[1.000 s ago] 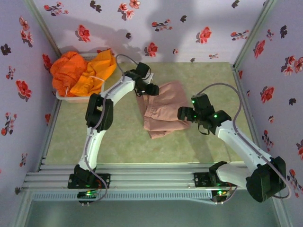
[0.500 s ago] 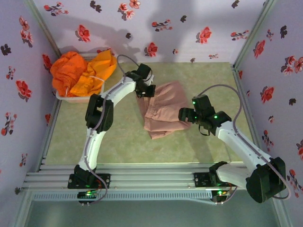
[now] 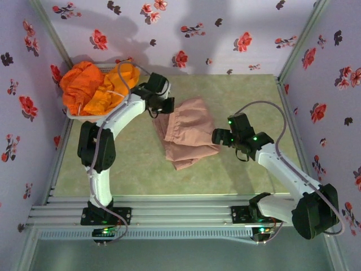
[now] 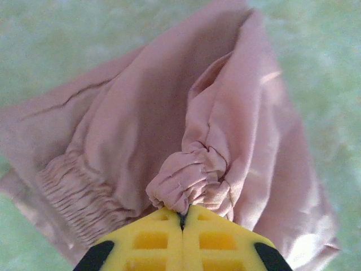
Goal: Fold and stack the shorts
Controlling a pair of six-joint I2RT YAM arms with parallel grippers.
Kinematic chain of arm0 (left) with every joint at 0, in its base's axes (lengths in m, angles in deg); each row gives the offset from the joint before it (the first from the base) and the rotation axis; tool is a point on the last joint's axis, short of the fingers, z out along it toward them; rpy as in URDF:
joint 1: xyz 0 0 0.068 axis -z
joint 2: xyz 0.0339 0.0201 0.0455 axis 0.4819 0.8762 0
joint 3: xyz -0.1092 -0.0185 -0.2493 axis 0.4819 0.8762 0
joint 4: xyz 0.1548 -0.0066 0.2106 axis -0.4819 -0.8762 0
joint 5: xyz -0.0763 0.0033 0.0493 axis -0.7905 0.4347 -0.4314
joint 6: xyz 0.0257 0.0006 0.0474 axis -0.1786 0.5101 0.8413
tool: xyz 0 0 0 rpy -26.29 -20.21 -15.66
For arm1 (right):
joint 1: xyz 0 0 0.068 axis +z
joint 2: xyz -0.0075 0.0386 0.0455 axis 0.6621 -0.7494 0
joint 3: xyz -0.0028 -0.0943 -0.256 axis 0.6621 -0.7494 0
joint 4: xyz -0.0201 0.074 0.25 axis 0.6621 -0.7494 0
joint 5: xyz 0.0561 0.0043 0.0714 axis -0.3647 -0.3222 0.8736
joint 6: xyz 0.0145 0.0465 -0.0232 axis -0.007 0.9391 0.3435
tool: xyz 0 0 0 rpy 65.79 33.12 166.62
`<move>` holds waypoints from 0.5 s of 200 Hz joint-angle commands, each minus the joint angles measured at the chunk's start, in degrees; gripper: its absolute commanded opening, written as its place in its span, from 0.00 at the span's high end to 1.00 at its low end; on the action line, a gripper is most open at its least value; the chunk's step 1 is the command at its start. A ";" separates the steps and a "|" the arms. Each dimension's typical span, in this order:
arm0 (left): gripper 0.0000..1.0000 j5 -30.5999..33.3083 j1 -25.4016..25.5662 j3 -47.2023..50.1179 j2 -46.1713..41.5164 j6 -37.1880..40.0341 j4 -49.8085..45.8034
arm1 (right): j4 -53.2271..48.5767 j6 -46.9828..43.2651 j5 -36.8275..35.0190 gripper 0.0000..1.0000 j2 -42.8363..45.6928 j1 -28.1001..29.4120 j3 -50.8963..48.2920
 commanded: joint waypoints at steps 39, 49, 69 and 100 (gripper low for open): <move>1.00 0.15 -8.49 18.08 -0.56 -5.94 14.31 | 1.28 0.68 1.30 0.01 -2.58 -0.42 -0.46; 1.00 -0.20 -9.43 19.98 -0.57 -6.38 16.67 | 1.47 0.65 1.43 0.01 -3.04 -0.36 -0.46; 1.00 -0.51 -9.82 22.22 0.02 -6.12 19.35 | 1.72 0.66 1.69 0.01 -3.98 -0.42 -0.37; 0.96 -0.03 -10.00 25.50 0.88 -6.20 21.78 | 2.03 0.73 2.20 0.01 -5.07 -0.41 -0.19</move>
